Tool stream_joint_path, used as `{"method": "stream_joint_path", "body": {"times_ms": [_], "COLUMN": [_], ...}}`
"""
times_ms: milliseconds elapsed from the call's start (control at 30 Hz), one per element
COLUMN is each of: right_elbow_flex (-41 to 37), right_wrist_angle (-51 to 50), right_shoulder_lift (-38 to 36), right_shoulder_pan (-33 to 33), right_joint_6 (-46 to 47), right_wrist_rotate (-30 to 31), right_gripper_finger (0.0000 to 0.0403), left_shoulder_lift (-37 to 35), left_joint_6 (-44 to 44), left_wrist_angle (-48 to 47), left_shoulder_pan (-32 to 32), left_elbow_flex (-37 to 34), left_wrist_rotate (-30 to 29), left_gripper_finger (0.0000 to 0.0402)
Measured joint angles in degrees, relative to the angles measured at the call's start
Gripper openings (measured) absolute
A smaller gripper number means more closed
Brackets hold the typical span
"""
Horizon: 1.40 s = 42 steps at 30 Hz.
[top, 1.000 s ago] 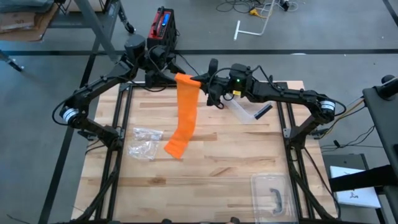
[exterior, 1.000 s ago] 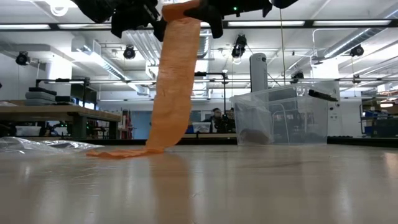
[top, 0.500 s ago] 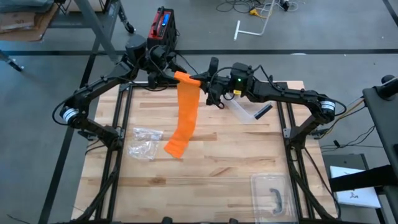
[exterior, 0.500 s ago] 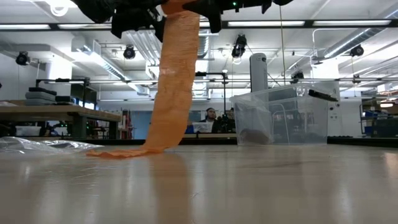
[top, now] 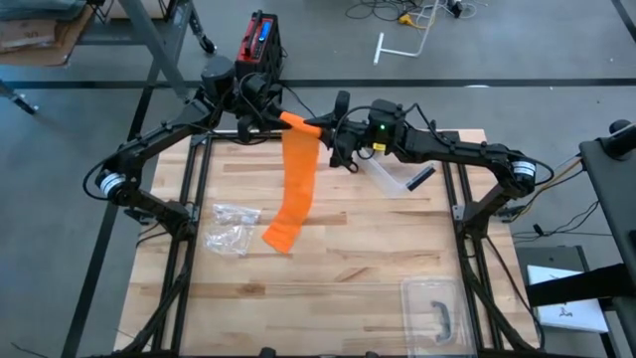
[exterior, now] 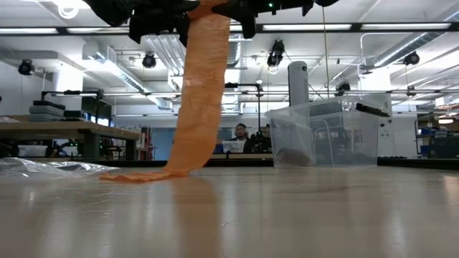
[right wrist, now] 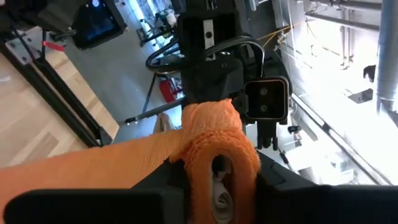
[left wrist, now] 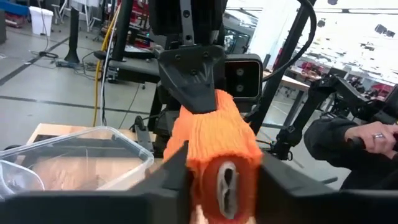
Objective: Roll bandage
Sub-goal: Roll the orange bandage on the table
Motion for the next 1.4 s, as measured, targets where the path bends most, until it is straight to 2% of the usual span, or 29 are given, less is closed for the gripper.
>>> {"method": "stream_joint_path", "body": {"times_ms": [100, 167, 367, 500, 633, 767, 1000, 1233, 1400], "right_elbow_flex": [0.0, 0.0, 0.0, -0.2, -1.5, -1.7, -1.7, -1.7, -1.7], "right_wrist_angle": [0.0, 0.2, -1.8, -8.6, -12.8, -15.3, -17.5, -17.6, -17.5], "right_shoulder_lift": [0.0, 0.0, -2.8, -7.7, -11.4, -14.5, -16.3, -15.5, -13.9], "right_shoulder_pan": [0.1, 0.1, 0.1, -0.7, -0.9, -0.9, -0.9, -0.9, -0.9], "right_joint_6": [5.1, 11.7, 29.3, 34.0, 37.8, 42.9, 52.3, 53.7, 53.7], "right_wrist_rotate": [-0.1, -0.2, -0.6, -1.1, -2.1, -1.9, -1.6, -1.5, -1.5], "right_gripper_finger": [0.0092, 0.0112, 0.0194, 0.0240, 0.0268, 0.0284, 0.0297, 0.0303, 0.0295], "left_shoulder_lift": [0.0, 0.0, 0.0, 0.1, 0.1, 0.0, 0.0, 0.0, 0.0], "left_joint_6": [0.2, 0.2, 0.1, 0.1, 0.1, 0.1, 0.2, 4.7, 4.9], "left_wrist_angle": [0.4, 0.6, 1.1, 0.7, 0.9, 1.1, 1.1, 1.8, 2.4], "left_shoulder_pan": [-0.1, -0.1, 0.1, 0.3, 0.2, 0.2, 0.2, 0.2, 0.2], "left_elbow_flex": [0.0, 0.0, 0.0, 0.0, 0.0, 0.0, 0.0, -0.1, 1.1], "left_wrist_rotate": [0.0, 0.0, -0.5, -0.9, -0.5, -0.4, -0.3, -0.2, -1.2], "left_gripper_finger": [0.0050, 0.0032, 0.0044, 0.0062, 0.0050, 0.0041, 0.0049, 0.0048, 0.0049]}}
